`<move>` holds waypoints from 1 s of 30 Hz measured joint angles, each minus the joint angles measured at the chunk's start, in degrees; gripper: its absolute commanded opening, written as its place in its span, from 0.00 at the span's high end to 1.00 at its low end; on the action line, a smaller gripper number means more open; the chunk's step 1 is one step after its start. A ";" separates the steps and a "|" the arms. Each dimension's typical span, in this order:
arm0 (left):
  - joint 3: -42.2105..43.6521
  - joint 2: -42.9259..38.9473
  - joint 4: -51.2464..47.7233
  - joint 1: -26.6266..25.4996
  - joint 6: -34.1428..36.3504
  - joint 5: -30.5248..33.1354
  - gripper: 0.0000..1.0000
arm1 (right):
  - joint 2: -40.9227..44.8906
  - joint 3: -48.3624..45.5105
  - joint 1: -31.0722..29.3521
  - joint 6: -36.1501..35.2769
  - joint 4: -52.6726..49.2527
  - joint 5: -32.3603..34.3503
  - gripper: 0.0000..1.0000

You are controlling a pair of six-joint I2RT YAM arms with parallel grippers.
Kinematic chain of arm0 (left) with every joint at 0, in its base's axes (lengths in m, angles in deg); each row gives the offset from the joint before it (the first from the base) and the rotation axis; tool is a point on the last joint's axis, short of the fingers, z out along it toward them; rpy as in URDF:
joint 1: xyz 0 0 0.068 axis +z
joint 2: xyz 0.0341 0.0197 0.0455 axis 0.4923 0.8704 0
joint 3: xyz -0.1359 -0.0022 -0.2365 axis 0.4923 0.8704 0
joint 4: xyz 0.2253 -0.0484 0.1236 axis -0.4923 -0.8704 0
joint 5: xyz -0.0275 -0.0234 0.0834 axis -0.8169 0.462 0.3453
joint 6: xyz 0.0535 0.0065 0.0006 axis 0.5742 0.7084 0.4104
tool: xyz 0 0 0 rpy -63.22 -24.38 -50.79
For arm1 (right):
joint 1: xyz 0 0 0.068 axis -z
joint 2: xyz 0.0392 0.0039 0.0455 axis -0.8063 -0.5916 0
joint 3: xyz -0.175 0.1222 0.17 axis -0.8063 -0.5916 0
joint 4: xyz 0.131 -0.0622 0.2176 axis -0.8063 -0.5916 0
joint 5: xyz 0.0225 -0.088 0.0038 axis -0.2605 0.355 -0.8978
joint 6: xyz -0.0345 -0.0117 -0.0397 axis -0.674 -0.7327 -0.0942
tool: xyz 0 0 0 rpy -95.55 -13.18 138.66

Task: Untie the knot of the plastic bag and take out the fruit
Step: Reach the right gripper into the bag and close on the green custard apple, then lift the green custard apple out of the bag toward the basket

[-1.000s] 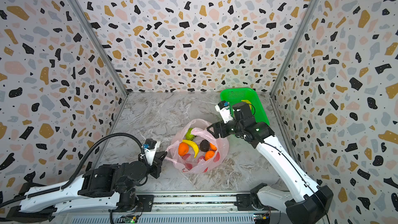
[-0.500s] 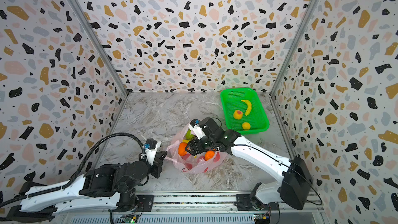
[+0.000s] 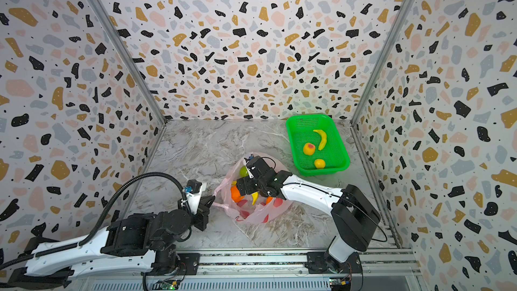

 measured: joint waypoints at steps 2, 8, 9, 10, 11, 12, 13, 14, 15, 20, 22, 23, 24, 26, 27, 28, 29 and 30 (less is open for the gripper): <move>-0.09 0.07 -0.11 0.00 0.02 0.24 1.00 | -1.77 -0.04 0.35 0.39 2.32 0.90 0.06; -0.92 0.61 -0.28 0.00 0.04 0.46 1.00 | -7.28 -0.02 1.33 0.98 7.67 3.26 0.01; -0.94 0.61 -0.31 0.00 0.04 0.46 1.00 | -8.02 0.09 1.55 1.01 8.28 3.69 0.01; -0.94 0.61 -0.31 0.00 0.04 0.44 1.00 | -8.63 0.22 1.70 1.05 8.74 4.04 0.01; -0.94 0.66 -0.31 0.00 0.04 0.44 1.00 | -9.35 0.48 1.77 1.07 9.07 4.48 0.01; -0.94 0.72 -0.31 0.00 0.04 0.42 1.00 | -10.27 0.87 1.88 1.18 9.51 4.96 0.01; -0.94 0.72 -0.31 0.00 0.04 0.42 1.00 | -10.99 1.31 1.97 1.18 9.66 5.22 0.01; -0.94 0.74 -0.33 0.00 0.04 0.42 1.00 | -11.91 1.73 2.03 1.20 10.16 5.55 0.01; -0.94 0.76 -0.31 0.00 0.04 0.39 1.00 | -12.70 2.01 2.12 1.20 10.62 5.84 0.01; -1.01 0.74 -0.31 0.00 0.04 0.39 1.00 | -15.43 2.14 2.34 1.18 13.14 6.75 0.01; -1.01 0.76 -0.33 0.00 0.04 0.37 1.00 | -16.33 2.14 2.38 1.14 14.29 7.32 0.00; -1.01 0.76 -0.31 0.00 0.07 0.37 1.00 | -16.65 2.14 2.38 0.98 15.06 7.56 0.01; -1.01 0.74 -0.31 0.00 0.04 0.37 1.00 | -16.96 2.14 2.38 0.79 16.04 7.72 0.03; -1.01 0.76 -0.31 0.00 0.07 0.35 1.00 | -17.38 2.12 2.38 0.33 18.38 7.93 0.10; -1.01 0.76 -0.31 0.00 0.07 0.35 1.00 | -17.57 2.12 2.38 0.31 19.61 8.22 0.13; -1.01 0.76 -0.31 0.00 0.07 0.35 1.00 | -17.73 2.12 2.36 0.15 20.59 8.52 0.15; -1.01 0.76 -0.31 0.00 0.09 0.35 1.00 | -17.97 2.12 2.34 -0.04 21.51 8.81 0.18; -1.01 0.76 -0.31 0.00 0.09 0.35 1.00 | -18.23 2.12 2.32 -0.09 22.45 9.05 0.20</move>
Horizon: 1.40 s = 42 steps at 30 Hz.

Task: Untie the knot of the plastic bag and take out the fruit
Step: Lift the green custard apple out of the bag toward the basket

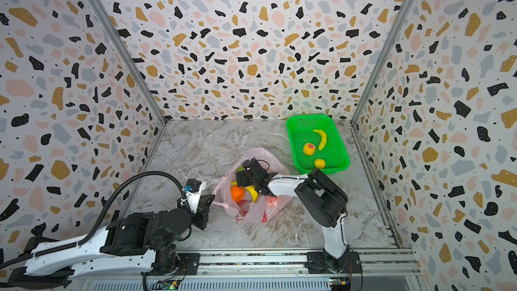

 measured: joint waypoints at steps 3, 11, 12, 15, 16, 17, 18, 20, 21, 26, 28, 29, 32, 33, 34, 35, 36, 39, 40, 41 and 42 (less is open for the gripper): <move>0.00 0.00 0.00 0.00 0.07 0.00 1.00 | -0.83 0.00 -0.07 -0.37 2.01 0.37 0.26; 0.00 0.00 0.00 0.00 0.22 0.02 1.00 | -0.74 -0.26 -0.07 -0.63 2.49 0.31 0.36; 0.00 0.00 0.00 0.00 0.26 0.02 1.00 | -0.48 -0.37 -0.07 -0.70 2.12 -0.11 0.37; 0.00 0.00 0.02 0.00 0.37 0.04 1.00 | 1.22 -1.09 -0.24 -0.90 0.24 -0.68 0.37; 0.00 0.00 0.02 0.00 0.37 0.04 1.00 | 2.29 -1.49 -0.35 -0.94 -0.59 -0.96 0.36; 0.00 0.00 0.02 0.00 0.37 0.04 1.00 | 3.61 -1.88 -0.52 -1.03 -1.57 -1.29 0.37; 0.00 0.00 0.02 0.00 0.37 0.04 1.00 | 4.70 -2.19 -0.72 -1.07 -2.25 -1.60 0.37; 0.00 0.00 0.04 0.00 0.39 0.04 1.00 | 7.54 -2.78 -1.22 -1.11 -3.52 -2.10 0.37; 0.00 0.00 0.04 0.00 0.42 0.04 1.00 | 8.81 -2.97 -1.44 -1.11 -4.15 -2.32 0.37; 0.00 0.24 0.09 0.00 0.81 0.11 1.00 | 14.05 -4.48 -2.43 -1.11 -6.60 -3.15 0.37; 0.00 0.48 0.09 0.00 0.94 0.13 1.00 | 15.98 -6.19 -2.84 -1.11 -7.48 -3.37 0.37; 0.00 0.59 0.09 0.00 1.03 0.13 1.00 | 16.87 -7.04 -2.97 -1.09 -8.02 -3.48 0.37; 0.00 0.72 0.11 0.00 1.31 0.22 1.00 | 20.06 -9.27 -3.34 -1.07 -10.69 -4.04 0.36; 0.00 0.74 0.13 0.00 1.42 0.26 1.00 | 21.29 -9.73 -3.45 -1.05 -11.76 -4.20 0.36; 0.00 0.81 0.17 0.00 1.46 0.26 1.00 | 22.64 -10.14 -3.50 -1.03 -12.66 -4.31 0.36; 0.00 0.87 0.24 0.00 1.51 0.26 1.00 | 23.85 -10.38 -3.50 -1.03 -13.35 -4.44 0.36; 0.00 0.98 0.35 0.00 1.62 0.26 1.00 | 25.40 -10.45 -3.50 -1.03 -14.47 -4.57 0.36; 0.00 1.25 0.48 0.00 1.73 0.26 1.00 | 29.73 -10.32 -3.50 -1.05 -16.76 -4.90 0.36; 0.00 1.25 0.48 0.00 1.75 0.26 1.00 | 31.06 -10.14 -3.50 -1.03 -17.64 -5.18 0.36; 0.00 1.29 0.48 0.00 1.79 0.28 1.00 | 32.22 -9.92 -3.50 -1.05 -18.58 -5.35 0.36; 0.00 1.29 0.48 0.00 1.84 0.28 1.00 | 33.33 -9.62 -3.50 -1.05 -19.61 -5.57 0.36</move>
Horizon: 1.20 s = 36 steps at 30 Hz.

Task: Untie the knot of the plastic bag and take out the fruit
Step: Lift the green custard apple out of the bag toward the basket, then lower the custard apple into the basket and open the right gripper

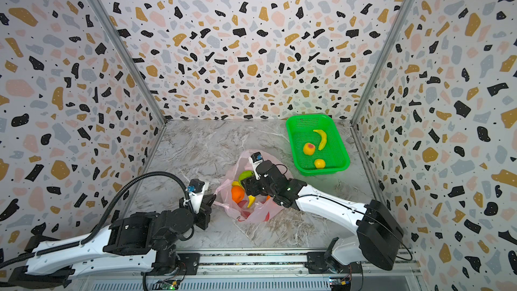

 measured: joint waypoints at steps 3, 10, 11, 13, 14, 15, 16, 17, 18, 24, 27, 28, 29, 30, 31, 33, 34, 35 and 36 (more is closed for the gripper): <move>-0.04 0.00 0.00 0.00 0.04 0.04 1.00 | 3.10 0.61 0.00 0.00 -2.84 -0.85 0.36; -0.07 0.00 0.00 0.00 0.07 0.04 1.00 | 10.23 2.08 2.38 0.00 -8.85 -5.05 0.35; -0.07 0.00 0.00 0.00 0.07 0.04 1.00 | 11.04 2.69 3.69 -0.02 -9.57 -6.12 0.35; -0.11 0.00 0.00 0.00 0.11 0.04 1.00 | 12.50 4.17 7.28 -0.04 -10.58 -8.74 0.35; -0.11 0.00 0.02 0.00 0.13 0.04 1.00 | 13.09 4.79 9.05 -0.09 -10.99 -9.88 0.35; -0.13 0.00 0.02 0.00 0.17 0.04 1.00 | 13.66 5.42 10.95 -0.17 -11.50 -10.91 0.35; -0.15 0.00 0.02 0.00 0.26 0.04 1.00 | 14.16 6.08 12.79 -0.44 -12.04 -11.98 0.35; -0.15 0.00 0.04 0.00 0.28 0.04 1.00 | 14.49 6.71 14.47 -0.81 -12.61 -12.90 0.35; -0.17 0.00 0.04 0.00 0.33 0.04 1.00 | 14.67 7.34 16.13 -1.22 -13.09 -13.51 0.35; -0.22 0.04 0.68 0.00 0.94 0.07 1.00 | 14.01 8.66 27.56 -4.74 -13.86 -15.34 0.35; -0.31 0.37 0.98 0.00 1.33 0.04 1.00 | 11.67 8.41 33.99 -6.16 -12.66 -14.16 0.35; -0.33 0.57 1.07 0.00 1.38 0.02 1.00 | 10.54 8.11 35.85 -6.58 -11.76 -13.60 0.35; -0.35 0.66 1.11 0.00 1.49 0.02 1.00 | 9.18 7.61 37.75 -7.04 -10.67 -12.72 0.35; -0.39 0.68 1.11 0.00 1.53 0.00 1.00 | 8.04 7.21 39.08 -7.39 -9.86 -12.20 0.35; -0.44 0.74 1.14 0.00 1.55 0.00 1.00 | 6.49 6.75 40.74 -7.72 -8.87 -11.39 0.35; -0.55 0.74 1.25 0.00 1.57 0.00 1.00 | 3.52 6.12 43.25 -8.35 -7.21 -10.34 0.35; -0.55 0.74 1.29 0.00 1.57 0.00 1.00 | 1.77 6.01 44.54 -8.66 -6.38 -9.90 0.35; -0.55 0.74 1.29 0.00 1.57 0.00 1.00 | 0.07 5.99 45.72 -8.85 -5.53 -9.64 0.35; -0.55 0.74 1.31 0.00 1.57 0.00 1.00 | -1.66 5.99 46.93 -8.98 -4.57 -9.49 0.35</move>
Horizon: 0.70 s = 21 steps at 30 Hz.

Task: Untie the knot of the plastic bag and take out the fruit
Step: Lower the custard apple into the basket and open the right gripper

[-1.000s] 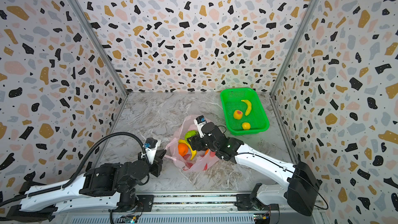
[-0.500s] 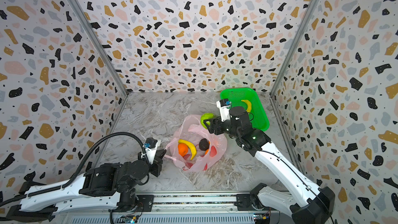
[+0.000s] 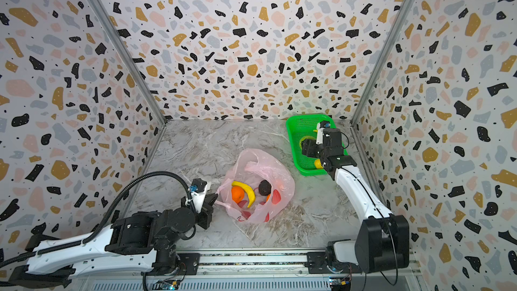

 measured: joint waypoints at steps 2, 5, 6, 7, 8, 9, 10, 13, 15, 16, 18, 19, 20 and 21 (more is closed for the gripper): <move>0.00 0.00 0.00 0.00 0.04 -0.02 1.00 | -3.45 0.00 2.47 -0.13 1.79 0.31 0.35; 0.00 0.00 0.02 0.00 0.35 -0.02 1.00 | -7.52 -0.39 5.16 -0.04 4.33 0.83 0.35; 0.00 0.00 0.04 0.00 0.48 -0.02 1.00 | -8.55 -0.79 5.99 0.07 5.20 1.09 0.35; 0.00 0.00 0.09 0.00 0.66 -0.02 1.00 | -9.29 -1.14 6.60 0.11 5.75 1.44 0.35; 0.00 0.00 0.13 0.00 0.87 -0.02 1.00 | -9.88 -1.36 6.99 0.13 6.12 1.81 0.35; 0.00 0.00 0.17 0.00 1.07 -0.04 1.00 | -10.54 -1.40 7.26 0.11 6.47 2.21 0.35; 0.00 0.00 0.24 0.00 1.25 -0.04 1.00 | -11.21 -1.40 7.45 0.04 7.02 2.67 0.34; 0.00 0.00 0.33 0.00 1.51 -0.13 1.00 | -12.68 -1.27 8.02 -0.09 7.58 3.69 0.26; 0.00 0.00 0.44 0.00 1.55 -0.24 1.00 | -13.55 -1.07 8.33 -0.17 7.61 4.24 0.19; 0.00 0.00 0.44 0.00 1.55 -0.24 1.00 | -13.84 -1.03 8.39 -0.24 7.65 4.39 0.16; 0.00 0.00 0.46 0.00 1.55 -0.24 1.00 | -14.16 -0.98 8.55 -0.26 7.65 4.55 0.11; 0.00 0.00 0.48 0.00 1.57 -0.24 1.00 | -14.16 -0.98 8.55 -0.28 7.65 4.59 0.10; 0.00 0.00 0.55 0.00 1.57 -0.24 1.00 | -14.14 -0.96 8.55 -0.31 7.69 4.63 0.10; 0.00 0.00 0.66 0.00 1.60 -0.24 1.00 | -14.14 -0.87 8.55 -0.33 7.65 4.66 0.09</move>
